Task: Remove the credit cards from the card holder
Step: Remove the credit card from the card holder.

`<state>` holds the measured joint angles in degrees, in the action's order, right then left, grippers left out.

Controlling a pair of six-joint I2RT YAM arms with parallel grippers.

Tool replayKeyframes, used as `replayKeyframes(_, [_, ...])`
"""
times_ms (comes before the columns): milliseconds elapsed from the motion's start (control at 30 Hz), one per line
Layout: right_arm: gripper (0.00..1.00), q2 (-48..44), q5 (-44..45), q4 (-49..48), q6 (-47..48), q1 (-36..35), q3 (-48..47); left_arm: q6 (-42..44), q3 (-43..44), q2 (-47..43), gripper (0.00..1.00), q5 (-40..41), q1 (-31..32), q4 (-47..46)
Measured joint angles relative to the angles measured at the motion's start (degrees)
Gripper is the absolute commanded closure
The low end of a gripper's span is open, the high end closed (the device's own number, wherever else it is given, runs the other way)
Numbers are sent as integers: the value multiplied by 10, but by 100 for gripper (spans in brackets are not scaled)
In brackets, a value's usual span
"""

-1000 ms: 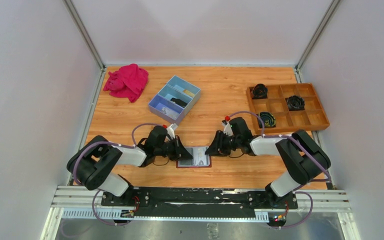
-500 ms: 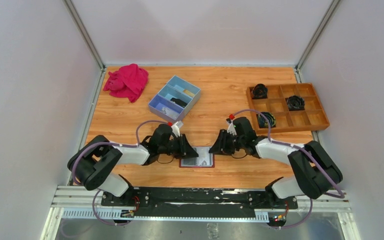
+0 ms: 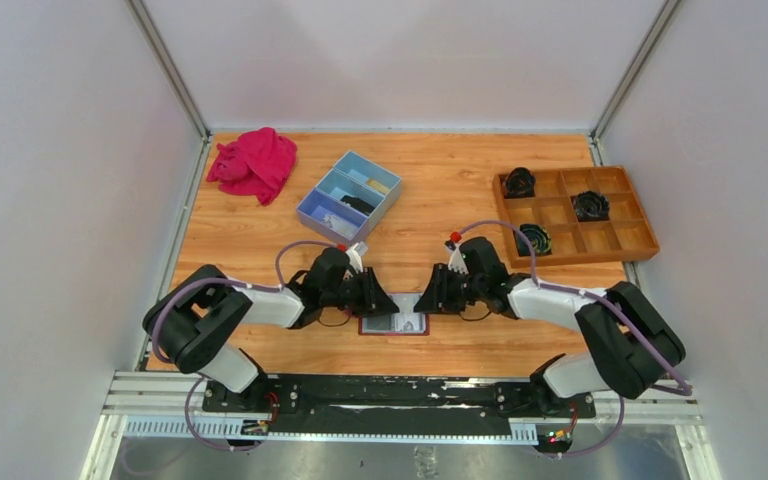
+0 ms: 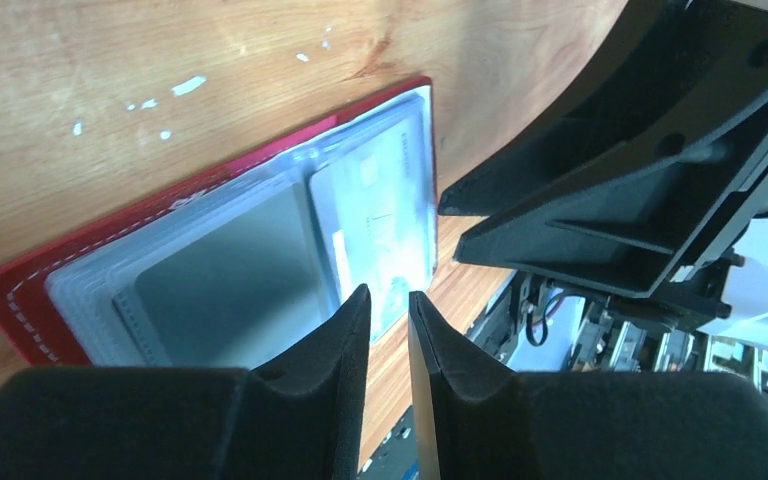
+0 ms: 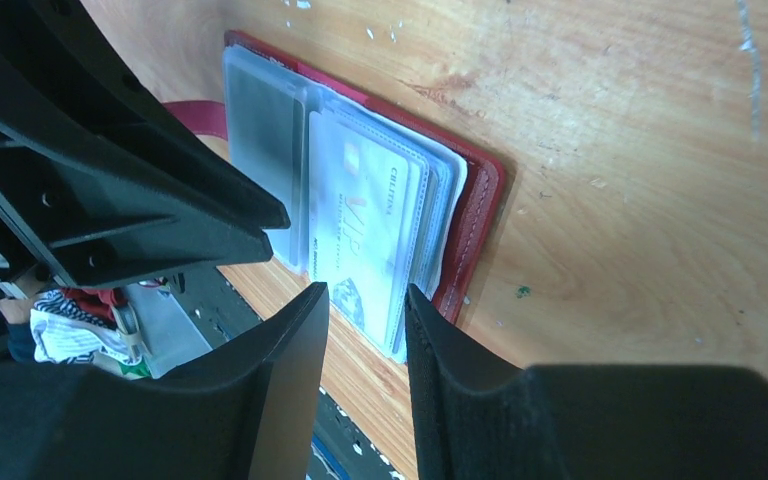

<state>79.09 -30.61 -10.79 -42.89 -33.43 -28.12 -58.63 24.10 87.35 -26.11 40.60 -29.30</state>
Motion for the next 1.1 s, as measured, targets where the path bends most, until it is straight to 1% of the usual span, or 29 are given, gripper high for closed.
replayKeyframes(300, [62, 22, -11, -8, 3, -7, -2, -4, -16, 4, 75, 16, 0, 2])
replayKeyframes(900, [62, 23, -13, -16, 4, -14, -7, -6, -24, 4, 73, 23, 0, -2])
replayKeyframes(1100, [62, 43, -19, -28, 4, -15, -13, -6, -24, 10, 73, 23, 0, -7])
